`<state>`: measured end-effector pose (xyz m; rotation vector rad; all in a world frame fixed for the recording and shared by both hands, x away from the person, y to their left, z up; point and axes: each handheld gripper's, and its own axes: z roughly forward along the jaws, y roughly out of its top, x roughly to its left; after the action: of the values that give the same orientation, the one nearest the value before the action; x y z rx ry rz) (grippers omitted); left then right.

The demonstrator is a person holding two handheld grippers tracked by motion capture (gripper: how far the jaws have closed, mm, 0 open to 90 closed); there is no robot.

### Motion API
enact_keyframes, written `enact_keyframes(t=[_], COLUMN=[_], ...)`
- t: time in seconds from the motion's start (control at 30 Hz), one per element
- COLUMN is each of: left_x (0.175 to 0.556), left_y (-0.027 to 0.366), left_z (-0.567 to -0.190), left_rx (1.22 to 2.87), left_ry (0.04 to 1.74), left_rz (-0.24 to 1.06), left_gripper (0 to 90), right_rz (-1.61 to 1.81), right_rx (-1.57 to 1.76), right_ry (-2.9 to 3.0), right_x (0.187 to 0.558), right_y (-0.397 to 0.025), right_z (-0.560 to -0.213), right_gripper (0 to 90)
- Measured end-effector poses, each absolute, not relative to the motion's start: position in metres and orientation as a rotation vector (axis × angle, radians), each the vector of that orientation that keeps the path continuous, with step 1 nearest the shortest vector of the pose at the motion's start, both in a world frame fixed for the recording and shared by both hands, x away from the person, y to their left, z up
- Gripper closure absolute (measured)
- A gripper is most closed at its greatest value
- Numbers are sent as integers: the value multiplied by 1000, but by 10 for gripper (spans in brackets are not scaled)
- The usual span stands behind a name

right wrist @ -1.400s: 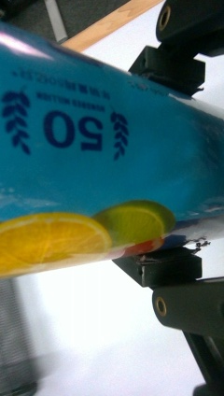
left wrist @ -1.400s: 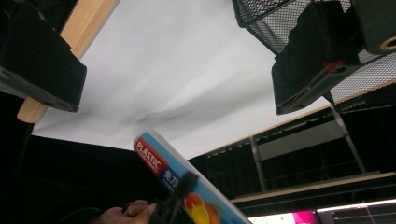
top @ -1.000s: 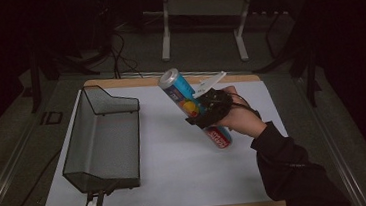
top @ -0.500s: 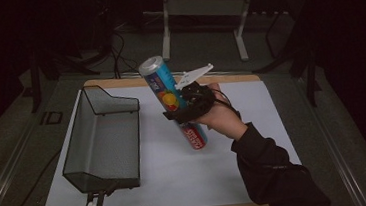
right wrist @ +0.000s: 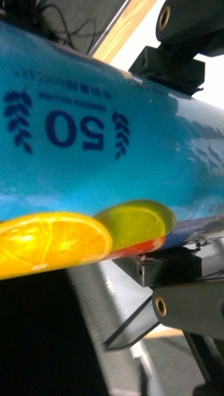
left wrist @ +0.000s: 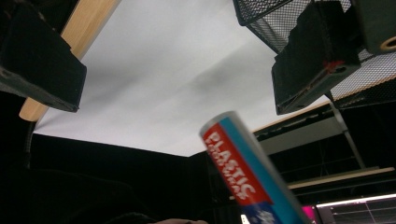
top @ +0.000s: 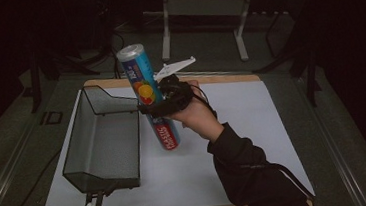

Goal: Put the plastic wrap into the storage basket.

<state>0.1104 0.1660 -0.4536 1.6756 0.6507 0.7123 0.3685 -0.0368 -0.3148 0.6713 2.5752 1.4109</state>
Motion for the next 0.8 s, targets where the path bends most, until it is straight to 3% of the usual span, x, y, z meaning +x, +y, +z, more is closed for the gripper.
enact_keyframes(t=[0.4, 0.8], left_x=[109, 109], left_y=[168, 169], left_z=[-453, -453], left_rx=[1668, 1662], left_ry=[648, 655], left_rz=[709, 706], left_gripper=[40, 41], right_rz=[1556, 1614], right_rx=[768, 961], right_ry=[2526, 2508], right_x=[373, 377], right_y=[4, 44], right_z=[-304, -328], right_gripper=[319, 319])
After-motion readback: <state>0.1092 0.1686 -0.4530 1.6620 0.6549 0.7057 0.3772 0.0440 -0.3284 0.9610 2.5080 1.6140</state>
